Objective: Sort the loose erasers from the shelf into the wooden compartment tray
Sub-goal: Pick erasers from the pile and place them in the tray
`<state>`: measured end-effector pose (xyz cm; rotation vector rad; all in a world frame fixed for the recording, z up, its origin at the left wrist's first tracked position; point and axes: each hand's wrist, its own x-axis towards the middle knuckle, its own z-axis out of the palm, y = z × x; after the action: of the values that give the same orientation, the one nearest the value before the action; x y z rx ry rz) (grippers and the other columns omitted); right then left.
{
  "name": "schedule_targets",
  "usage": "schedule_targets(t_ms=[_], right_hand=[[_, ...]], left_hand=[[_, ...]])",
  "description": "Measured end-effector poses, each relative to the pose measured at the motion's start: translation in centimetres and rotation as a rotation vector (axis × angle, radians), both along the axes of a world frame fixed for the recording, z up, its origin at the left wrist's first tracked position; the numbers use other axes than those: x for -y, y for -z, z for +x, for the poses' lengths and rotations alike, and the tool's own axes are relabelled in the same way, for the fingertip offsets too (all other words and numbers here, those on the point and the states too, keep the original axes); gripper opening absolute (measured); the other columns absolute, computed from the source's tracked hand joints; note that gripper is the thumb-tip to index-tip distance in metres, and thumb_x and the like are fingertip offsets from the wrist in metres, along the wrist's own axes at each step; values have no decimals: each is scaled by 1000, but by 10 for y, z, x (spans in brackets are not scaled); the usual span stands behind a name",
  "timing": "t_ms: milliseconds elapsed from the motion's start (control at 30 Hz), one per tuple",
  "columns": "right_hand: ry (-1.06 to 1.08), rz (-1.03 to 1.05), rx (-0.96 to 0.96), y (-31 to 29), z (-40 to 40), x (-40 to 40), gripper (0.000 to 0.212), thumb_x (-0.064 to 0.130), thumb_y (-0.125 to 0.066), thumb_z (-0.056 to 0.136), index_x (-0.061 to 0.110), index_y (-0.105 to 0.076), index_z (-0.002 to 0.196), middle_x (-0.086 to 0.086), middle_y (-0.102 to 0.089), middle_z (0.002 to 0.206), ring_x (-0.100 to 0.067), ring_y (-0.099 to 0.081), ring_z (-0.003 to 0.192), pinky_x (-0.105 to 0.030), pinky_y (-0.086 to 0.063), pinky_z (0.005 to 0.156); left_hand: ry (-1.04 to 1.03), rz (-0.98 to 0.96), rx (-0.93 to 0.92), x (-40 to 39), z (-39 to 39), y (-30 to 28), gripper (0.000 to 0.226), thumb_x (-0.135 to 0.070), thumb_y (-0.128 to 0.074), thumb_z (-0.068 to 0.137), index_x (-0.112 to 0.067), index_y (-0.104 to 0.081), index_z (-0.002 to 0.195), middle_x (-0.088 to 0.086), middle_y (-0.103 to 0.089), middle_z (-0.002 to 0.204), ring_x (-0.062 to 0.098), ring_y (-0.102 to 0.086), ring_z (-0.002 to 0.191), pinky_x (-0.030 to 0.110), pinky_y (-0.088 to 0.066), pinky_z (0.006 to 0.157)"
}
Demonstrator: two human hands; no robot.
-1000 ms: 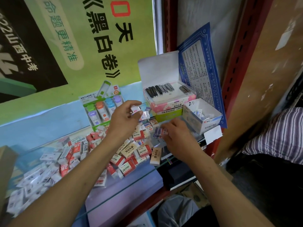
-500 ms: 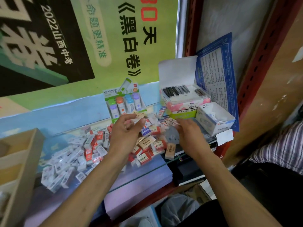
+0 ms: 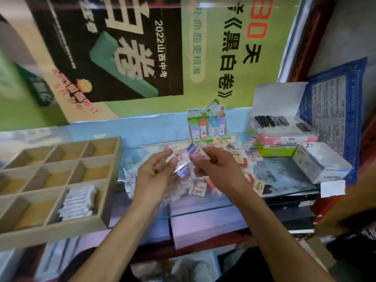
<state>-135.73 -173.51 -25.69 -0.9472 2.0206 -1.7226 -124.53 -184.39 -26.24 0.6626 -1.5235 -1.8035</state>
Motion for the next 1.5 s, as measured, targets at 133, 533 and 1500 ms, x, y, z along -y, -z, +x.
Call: schedule_targets(t_ms=[133,533,1500], right_hand=[[-49,150,-231,13,23,41,12,5,-56,89,-4,-63,87,-23,-65,82,-31,-63,73,-38,-51,68],[2,260,-397,23,31,47,14,13,-53,92,0,-55,87,-21,-57,78,-26,-51,64,-31,-34,56],[-214,615,-1225,30,35,24,26,1,-61,83,7,-61,109,-11,-59,106,-29,-55,96,-38,-49,71]], left_hand=[[-139,-169,99,24,17,25,24,1,-66,87,-23,-63,91,1,-72,81,5,-64,66,21,-54,62],[-199,-332,163,55,35,48,26,-15,-73,85,-36,-63,94,-1,-71,100,23,-64,91,36,-53,80],[-121,-218,59,42,81,30,18,-17,-67,89,-31,-68,101,3,-72,105,17,-69,97,50,-55,88]])
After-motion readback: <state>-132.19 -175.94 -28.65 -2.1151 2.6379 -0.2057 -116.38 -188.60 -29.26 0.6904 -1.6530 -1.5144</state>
